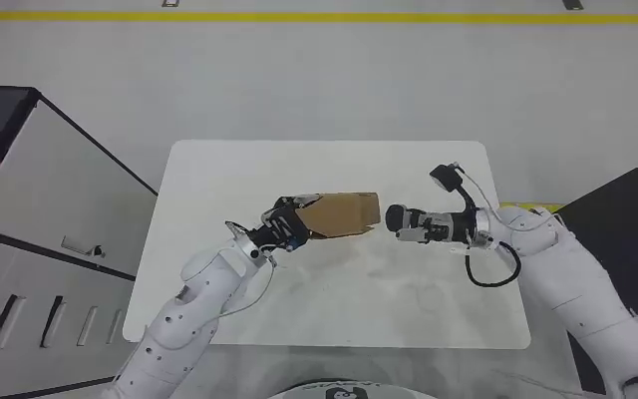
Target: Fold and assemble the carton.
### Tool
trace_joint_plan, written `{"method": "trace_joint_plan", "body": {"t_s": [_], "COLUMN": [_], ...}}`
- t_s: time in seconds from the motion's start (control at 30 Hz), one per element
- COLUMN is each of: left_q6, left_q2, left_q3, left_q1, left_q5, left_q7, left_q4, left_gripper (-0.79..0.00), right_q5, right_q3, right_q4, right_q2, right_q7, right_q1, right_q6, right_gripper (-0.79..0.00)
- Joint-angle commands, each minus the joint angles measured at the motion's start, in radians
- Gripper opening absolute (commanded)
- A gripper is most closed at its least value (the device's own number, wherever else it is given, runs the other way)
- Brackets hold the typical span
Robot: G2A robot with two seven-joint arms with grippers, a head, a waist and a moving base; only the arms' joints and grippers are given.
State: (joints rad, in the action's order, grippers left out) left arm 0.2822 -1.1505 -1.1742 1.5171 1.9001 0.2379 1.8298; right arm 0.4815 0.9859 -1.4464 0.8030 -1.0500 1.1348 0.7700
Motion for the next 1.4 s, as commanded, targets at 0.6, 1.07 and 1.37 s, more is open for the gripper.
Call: {"method": "trace_joint_plan", "body": {"t_s": [0.6, 1.07, 1.37], "left_q6": [0.038, 0.067, 0.07], "left_q2": [0.003, 0.005, 0.006], "left_q3": [-0.008, -0.004, -0.004], "left_q1": [0.015, 0.007, 0.003], "left_q5": [-0.054, -0.077, -0.084], "left_q7": [-0.009, -0.002, -0.003], "left_q4": [0.009, 0.007, 0.006], "left_gripper": [-0.785, -0.785, -0.785], "right_q5": [0.217, 0.262, 0.265], "right_q3": [-0.049, -0.074, -0.1], "right_q4": [0.038, 0.076, 0.119], "right_q2": [0.026, 0.062, 0.088], "right_q7": [-0.074, -0.125, -0.129], "right_q1": [-0.023, -0.075, -0.099], "right_q6": [-0.102, -0.125, -0.129], "right_gripper": [0.0, 0.0, 0.0]}}
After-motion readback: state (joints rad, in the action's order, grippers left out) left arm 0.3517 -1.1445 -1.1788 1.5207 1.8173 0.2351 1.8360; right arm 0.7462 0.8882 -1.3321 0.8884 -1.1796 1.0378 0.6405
